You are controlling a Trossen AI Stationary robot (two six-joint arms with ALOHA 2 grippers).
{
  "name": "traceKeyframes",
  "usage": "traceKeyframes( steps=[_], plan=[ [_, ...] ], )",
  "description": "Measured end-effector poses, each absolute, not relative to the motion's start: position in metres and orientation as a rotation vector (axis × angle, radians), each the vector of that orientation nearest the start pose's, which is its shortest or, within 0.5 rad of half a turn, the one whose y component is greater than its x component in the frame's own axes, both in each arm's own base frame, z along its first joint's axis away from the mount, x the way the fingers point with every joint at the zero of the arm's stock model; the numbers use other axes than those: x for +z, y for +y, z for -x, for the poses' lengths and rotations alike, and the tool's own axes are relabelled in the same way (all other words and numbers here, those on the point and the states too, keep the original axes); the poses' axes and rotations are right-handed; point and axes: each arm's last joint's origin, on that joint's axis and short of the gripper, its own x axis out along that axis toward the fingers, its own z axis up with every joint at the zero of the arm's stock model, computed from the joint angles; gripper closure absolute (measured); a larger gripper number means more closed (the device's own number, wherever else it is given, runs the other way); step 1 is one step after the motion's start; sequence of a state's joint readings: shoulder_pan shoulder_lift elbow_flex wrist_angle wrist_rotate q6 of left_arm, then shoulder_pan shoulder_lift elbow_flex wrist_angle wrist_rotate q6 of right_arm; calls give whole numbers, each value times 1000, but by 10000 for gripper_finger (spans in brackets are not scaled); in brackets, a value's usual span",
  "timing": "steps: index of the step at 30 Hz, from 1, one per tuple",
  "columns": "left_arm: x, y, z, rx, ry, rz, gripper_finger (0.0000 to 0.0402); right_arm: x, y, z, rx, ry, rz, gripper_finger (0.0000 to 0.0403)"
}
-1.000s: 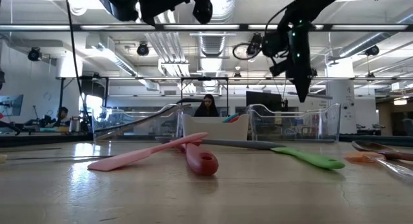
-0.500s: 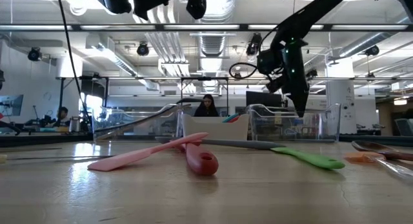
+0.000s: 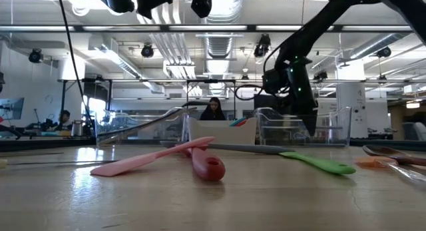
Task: Pick & Place Kitchen Items
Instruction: Put the white pattern table knife into the right transparent bin, then put the gray cooking spoon into the left transparent bin
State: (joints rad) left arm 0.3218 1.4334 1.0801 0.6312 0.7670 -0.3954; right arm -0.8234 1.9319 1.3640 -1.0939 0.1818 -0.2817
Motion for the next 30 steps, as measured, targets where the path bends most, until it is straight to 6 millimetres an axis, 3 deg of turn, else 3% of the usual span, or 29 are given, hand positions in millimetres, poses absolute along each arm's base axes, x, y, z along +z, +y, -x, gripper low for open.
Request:
traceKeyframes(
  steps=[7,12,20,30],
  plan=[
    [361,82,-310,-482,-148,243,168,157,-260,-230,-466,1738,-374,380],
    [361,82,-310,-481,-148,242,168,158,-260,-230,-463,1732,-362,374],
    [361,82,-310,-481,-148,242,168,185,-259,-227,-548,1649,-304,294],
    [361,82,-310,-481,-146,242,168,234,-239,-218,-613,1529,-289,260]
  ],
)
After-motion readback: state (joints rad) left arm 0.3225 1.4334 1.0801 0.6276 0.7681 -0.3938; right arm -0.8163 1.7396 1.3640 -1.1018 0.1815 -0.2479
